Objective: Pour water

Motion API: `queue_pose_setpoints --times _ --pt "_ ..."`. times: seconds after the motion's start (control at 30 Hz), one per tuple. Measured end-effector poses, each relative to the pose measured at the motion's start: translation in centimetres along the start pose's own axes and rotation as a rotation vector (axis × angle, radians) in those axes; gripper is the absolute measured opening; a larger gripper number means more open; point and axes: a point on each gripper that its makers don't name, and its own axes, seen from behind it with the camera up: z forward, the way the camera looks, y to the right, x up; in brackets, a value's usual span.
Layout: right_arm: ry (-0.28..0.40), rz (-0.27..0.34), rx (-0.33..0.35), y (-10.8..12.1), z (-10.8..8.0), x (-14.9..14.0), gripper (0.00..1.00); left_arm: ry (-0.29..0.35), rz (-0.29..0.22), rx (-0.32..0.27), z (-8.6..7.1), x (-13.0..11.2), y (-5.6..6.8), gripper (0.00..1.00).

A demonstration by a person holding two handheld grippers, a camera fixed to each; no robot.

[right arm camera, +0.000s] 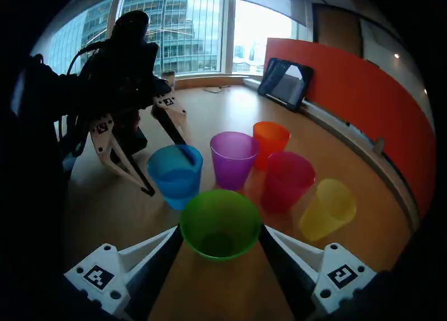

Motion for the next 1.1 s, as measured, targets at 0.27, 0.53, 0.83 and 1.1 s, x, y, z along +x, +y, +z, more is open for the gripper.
queue_pose_setpoints --times 0.27,0.53,0.83,1.1 --pt "0.0 0.004 -0.001 0.16 0.09 -0.09 1.0 0.013 0.003 0.015 0.19 0.16 -0.31 0.94" --pt "-0.002 0.003 0.001 0.09 0.17 -0.1 1.0 0.017 0.021 0.02 0.22 0.22 -0.2 0.86" --pt "-0.003 0.003 0.003 -0.07 0.5 -0.05 1.0 0.021 0.017 0.021 -0.01 0.31 -0.41 0.86" --pt "0.001 0.011 -0.009 0.08 0.41 0.1 0.91 0.03 0.018 0.029 -0.5 0.73 -0.68 0.86"
